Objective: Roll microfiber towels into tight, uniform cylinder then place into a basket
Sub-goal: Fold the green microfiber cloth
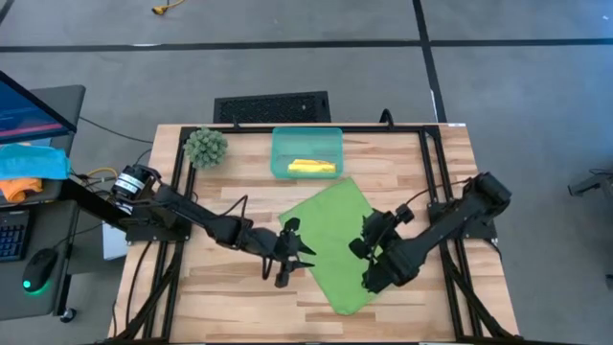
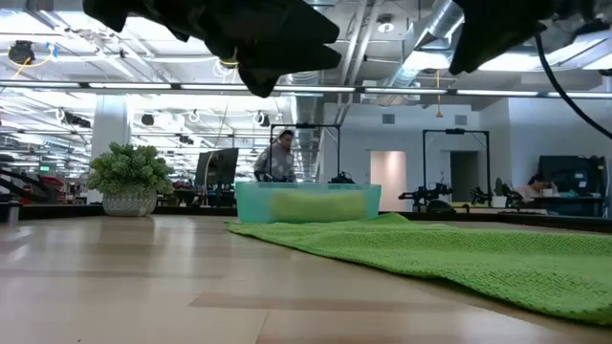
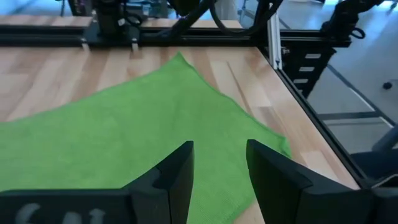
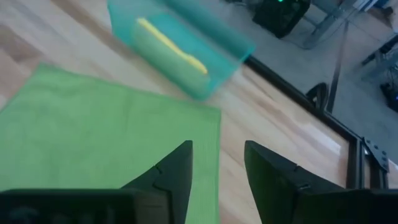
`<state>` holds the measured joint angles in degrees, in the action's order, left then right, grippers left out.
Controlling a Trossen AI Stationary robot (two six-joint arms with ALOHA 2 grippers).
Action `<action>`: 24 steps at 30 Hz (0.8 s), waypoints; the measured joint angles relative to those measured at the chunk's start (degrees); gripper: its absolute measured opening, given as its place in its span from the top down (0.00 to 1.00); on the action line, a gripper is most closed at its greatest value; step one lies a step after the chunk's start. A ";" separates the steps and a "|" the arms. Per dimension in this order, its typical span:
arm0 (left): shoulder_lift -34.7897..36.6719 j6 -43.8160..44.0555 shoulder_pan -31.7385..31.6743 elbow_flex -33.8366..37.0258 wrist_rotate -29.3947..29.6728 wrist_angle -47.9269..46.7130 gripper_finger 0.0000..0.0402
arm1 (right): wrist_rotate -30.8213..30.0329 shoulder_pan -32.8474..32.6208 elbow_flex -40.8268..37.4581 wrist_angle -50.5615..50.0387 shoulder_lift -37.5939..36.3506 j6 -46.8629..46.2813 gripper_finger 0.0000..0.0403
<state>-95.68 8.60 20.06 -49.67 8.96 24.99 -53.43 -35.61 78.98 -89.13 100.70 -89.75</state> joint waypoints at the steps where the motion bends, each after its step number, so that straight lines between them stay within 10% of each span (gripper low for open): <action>1: 0.00 0.02 0.12 -0.02 0.66 0.00 0.65 | -0.76 0.13 0.00 0.03 -0.23 -0.20 0.59; 24: -29.07 -4.52 1.00 -29.40 -4.44 -14.18 0.65 | -0.62 2.36 -3.82 0.27 -0.25 -0.22 0.60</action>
<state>-124.75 4.08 21.06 -79.08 4.52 10.81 -54.05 -33.26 75.16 -88.86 100.44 -89.96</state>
